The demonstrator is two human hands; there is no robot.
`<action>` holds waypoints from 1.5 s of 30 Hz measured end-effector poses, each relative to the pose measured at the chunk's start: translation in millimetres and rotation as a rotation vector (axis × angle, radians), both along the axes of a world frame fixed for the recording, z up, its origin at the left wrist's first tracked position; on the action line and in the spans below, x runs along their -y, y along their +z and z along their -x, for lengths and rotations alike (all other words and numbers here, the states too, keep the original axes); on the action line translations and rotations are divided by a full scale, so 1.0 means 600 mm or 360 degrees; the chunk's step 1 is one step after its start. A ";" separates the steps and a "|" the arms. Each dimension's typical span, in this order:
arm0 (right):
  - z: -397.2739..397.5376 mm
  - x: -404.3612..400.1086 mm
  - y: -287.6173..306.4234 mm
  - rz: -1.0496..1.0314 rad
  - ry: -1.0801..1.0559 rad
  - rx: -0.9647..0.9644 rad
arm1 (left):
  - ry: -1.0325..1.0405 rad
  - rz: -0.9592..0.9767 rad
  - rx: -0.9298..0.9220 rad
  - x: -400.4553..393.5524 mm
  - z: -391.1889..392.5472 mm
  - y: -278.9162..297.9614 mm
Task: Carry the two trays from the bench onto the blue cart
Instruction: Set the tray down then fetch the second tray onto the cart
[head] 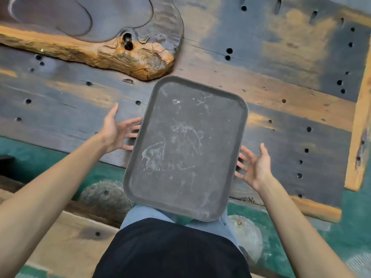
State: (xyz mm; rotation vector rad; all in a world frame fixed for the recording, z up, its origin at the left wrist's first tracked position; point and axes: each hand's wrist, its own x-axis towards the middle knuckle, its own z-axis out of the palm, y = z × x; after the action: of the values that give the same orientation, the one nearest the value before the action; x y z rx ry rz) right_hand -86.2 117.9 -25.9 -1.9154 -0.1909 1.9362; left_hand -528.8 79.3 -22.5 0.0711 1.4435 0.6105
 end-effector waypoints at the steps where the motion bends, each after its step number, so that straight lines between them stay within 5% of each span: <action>1: -0.001 -0.001 0.000 -0.0001 -0.0021 -0.0005 | -0.0020 0.0012 0.0003 -0.003 0.001 0.001; 19: -0.225 0.095 0.067 -0.0076 -0.0466 -0.0039 | -0.0376 -0.0081 0.0249 -0.082 -0.204 0.067; 45: -0.899 0.527 0.166 -0.0105 -0.1679 0.0046 | -0.1654 -0.0013 0.0418 -0.155 -1.167 0.129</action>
State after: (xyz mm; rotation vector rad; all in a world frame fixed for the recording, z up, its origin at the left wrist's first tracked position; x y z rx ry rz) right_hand 453.2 -198.1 73.4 -1.4949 0.6205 1.1495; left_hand 171.6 172.1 54.8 0.6747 0.9632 -0.2284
